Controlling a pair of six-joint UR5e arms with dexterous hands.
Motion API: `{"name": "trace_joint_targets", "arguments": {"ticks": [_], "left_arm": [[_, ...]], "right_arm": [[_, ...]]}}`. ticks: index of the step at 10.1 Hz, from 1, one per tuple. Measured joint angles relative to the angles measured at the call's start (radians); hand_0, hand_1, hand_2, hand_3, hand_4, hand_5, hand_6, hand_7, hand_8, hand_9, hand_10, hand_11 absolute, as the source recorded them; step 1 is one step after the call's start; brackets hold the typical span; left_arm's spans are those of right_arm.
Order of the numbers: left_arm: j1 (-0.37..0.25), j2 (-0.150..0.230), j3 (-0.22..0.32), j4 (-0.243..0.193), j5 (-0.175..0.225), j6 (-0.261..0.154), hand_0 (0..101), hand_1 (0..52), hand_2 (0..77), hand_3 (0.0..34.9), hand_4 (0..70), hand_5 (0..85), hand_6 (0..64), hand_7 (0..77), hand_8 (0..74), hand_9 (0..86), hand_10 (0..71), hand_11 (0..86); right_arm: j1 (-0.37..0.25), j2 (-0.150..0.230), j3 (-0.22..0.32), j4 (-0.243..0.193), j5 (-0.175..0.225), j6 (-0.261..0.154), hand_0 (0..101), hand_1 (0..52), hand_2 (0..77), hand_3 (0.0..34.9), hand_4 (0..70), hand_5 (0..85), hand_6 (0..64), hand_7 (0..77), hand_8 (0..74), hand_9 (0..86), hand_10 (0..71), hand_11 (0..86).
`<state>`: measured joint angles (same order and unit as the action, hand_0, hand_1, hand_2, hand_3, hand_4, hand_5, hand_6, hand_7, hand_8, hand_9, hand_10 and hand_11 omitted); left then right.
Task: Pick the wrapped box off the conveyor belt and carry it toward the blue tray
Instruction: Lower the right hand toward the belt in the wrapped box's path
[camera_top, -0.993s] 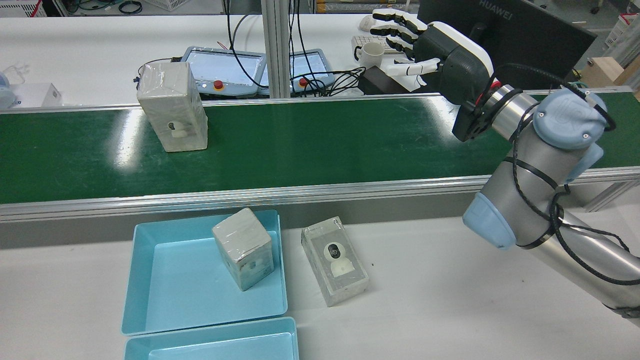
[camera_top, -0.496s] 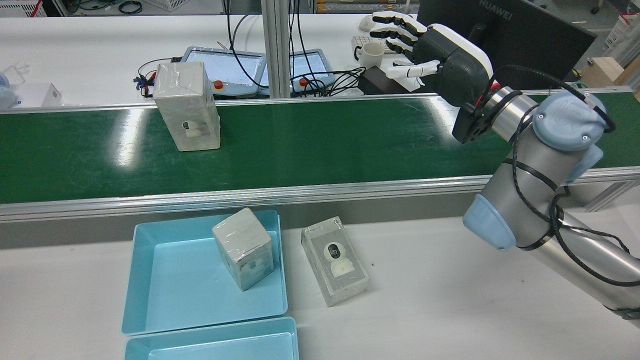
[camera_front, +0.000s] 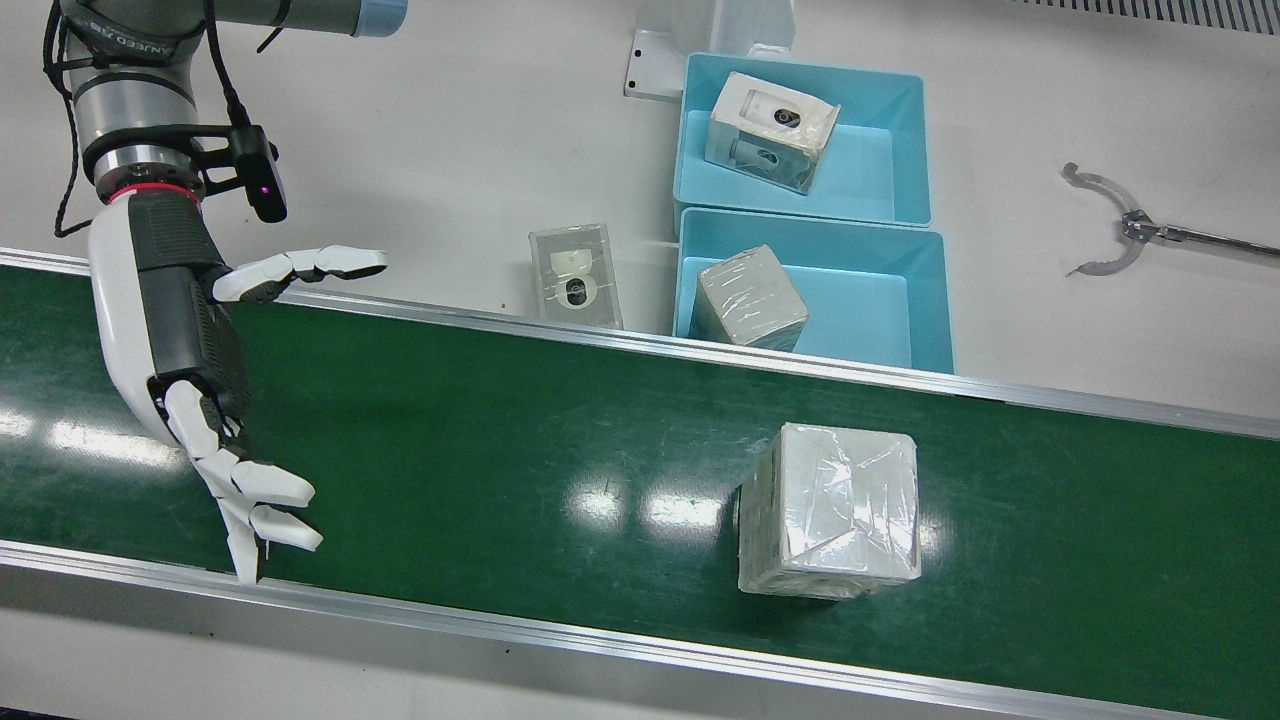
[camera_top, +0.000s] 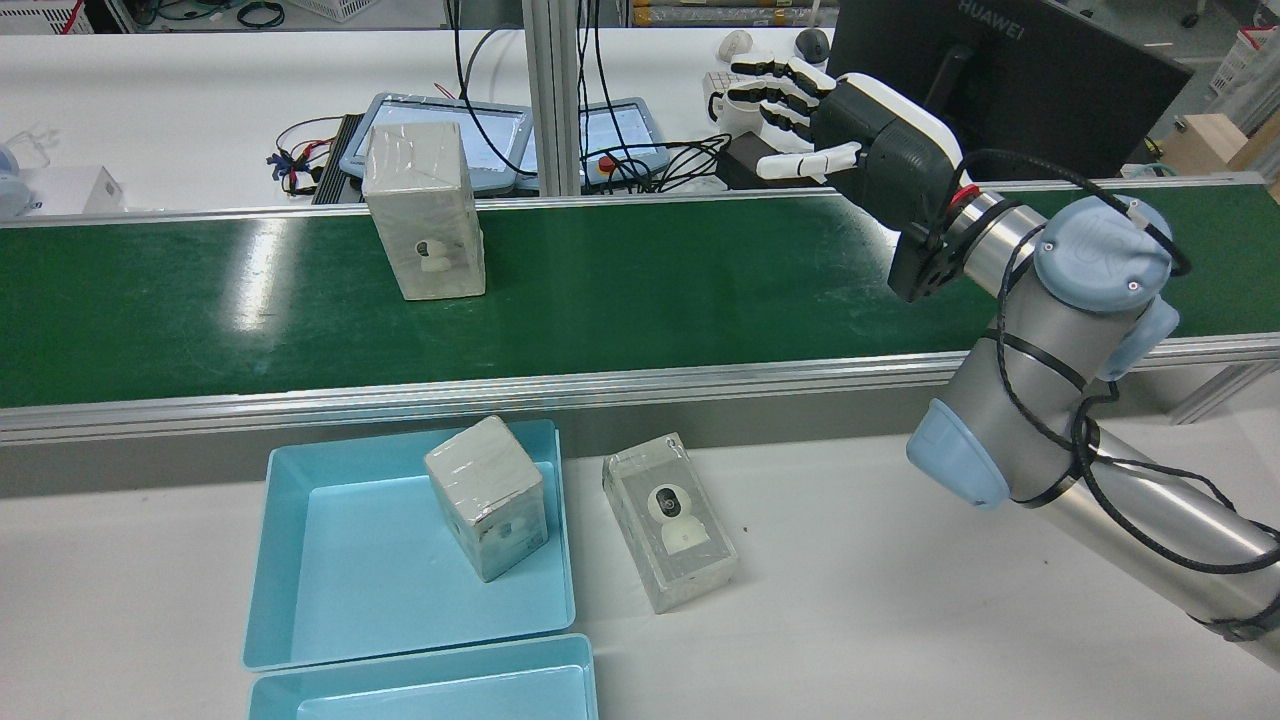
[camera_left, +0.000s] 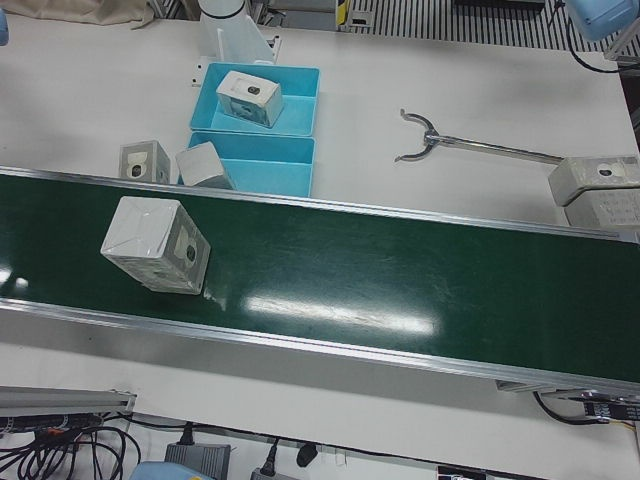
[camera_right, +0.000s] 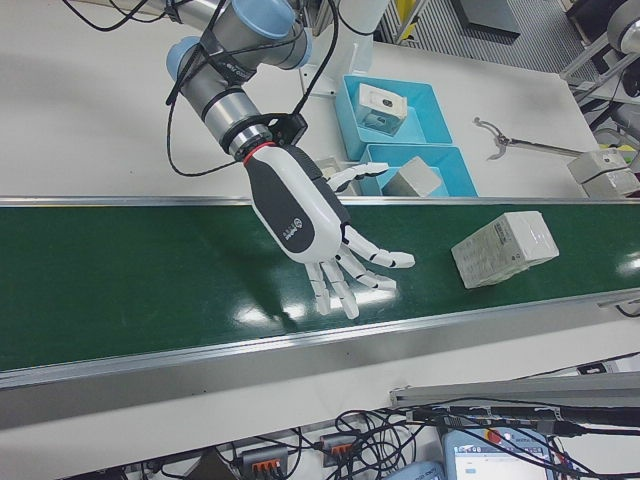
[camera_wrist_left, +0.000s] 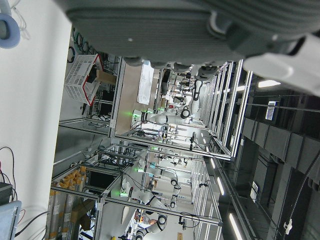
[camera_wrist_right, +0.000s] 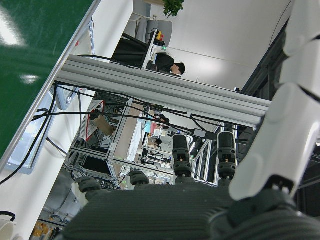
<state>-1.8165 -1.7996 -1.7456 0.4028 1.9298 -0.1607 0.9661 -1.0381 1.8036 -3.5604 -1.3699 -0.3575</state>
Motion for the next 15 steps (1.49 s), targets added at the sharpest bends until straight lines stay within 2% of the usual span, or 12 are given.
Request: {"name": "trace_joint_targets", "arguments": {"ticks": [7, 9, 10, 15], "left_arm": [[0.0, 0.0, 0.0, 0.0, 0.0, 0.0, 0, 0.0, 0.5, 0.0, 0.5, 0.5, 0.0, 0.5, 0.5, 0.5, 0.5, 0.0], [0.0, 0.0, 0.0, 0.0, 0.0, 0.0, 0, 0.0, 0.5, 0.0, 0.5, 0.5, 0.0, 0.5, 0.5, 0.0, 0.5, 0.0], [0.0, 0.0, 0.0, 0.0, 0.0, 0.0, 0, 0.0, 0.5, 0.0, 0.5, 0.5, 0.0, 0.5, 0.0, 0.5, 0.5, 0.0], [0.0, 0.0, 0.0, 0.0, 0.0, 0.0, 0, 0.0, 0.5, 0.0, 0.5, 0.5, 0.0, 0.5, 0.5, 0.0, 0.5, 0.0]], "right_arm": [[-0.01, 0.037, -0.047, 0.001, 0.007, 0.001, 40, 9.3, 14.7, 30.0, 7.1, 25.1, 0.0, 21.8, 0.0, 3.3, 1.1, 2.7], [-0.013, 0.048, -0.06, 0.002, 0.008, 0.002, 40, 9.3, 14.7, 30.0, 4.9, 25.1, 0.0, 21.8, 0.5, 3.3, 1.1, 2.7], [-0.015, 0.052, -0.064, 0.002, 0.008, 0.002, 39, 9.3, 14.7, 30.1, 6.5, 25.1, 0.0, 21.8, 0.5, 3.3, 1.1, 2.7], [-0.033, 0.062, -0.092, 0.007, 0.014, 0.001, 39, 9.3, 14.7, 30.0, 4.9, 24.5, 0.0, 21.8, 0.5, 3.3, 1.6, 2.7]]}}
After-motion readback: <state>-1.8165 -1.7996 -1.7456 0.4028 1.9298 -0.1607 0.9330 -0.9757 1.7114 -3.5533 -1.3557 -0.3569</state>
